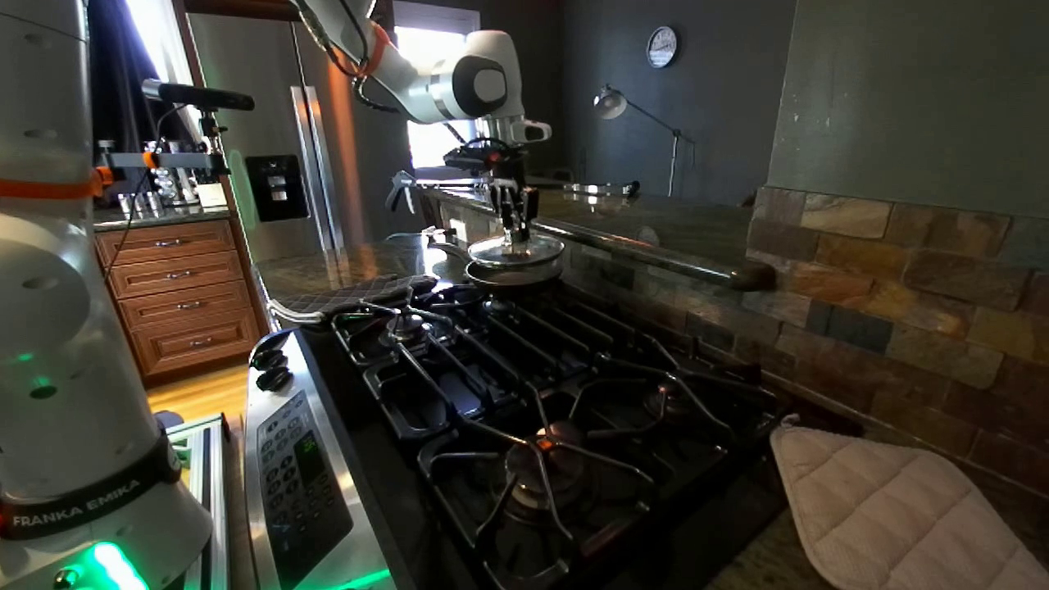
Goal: Pick up the lid from the pot and put it on the stove
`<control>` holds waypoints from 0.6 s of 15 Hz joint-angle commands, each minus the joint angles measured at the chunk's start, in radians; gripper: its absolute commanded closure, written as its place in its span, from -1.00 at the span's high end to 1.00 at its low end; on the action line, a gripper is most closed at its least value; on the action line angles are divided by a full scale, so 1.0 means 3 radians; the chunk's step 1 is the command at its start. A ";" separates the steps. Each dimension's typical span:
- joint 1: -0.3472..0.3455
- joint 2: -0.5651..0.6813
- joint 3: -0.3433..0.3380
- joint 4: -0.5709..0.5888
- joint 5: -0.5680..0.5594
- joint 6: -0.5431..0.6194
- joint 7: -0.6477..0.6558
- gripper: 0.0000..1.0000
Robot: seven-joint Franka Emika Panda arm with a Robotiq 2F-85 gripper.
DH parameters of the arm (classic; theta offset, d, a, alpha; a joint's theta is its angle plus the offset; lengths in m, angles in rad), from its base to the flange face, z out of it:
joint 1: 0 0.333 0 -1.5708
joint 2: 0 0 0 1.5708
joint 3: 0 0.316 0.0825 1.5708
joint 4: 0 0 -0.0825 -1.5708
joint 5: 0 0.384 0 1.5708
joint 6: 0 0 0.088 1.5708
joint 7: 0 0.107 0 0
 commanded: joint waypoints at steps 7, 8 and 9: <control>-0.0231 -0.0597 -0.0097 -0.0577 0.0054 0.0030 -0.0027 -0.53; -0.0262 -0.0657 -0.0112 -0.0640 0.0068 0.0013 -0.0021 -0.53; -0.0290 -0.0701 -0.0128 -0.0705 0.0079 0.0005 0.0002 -0.53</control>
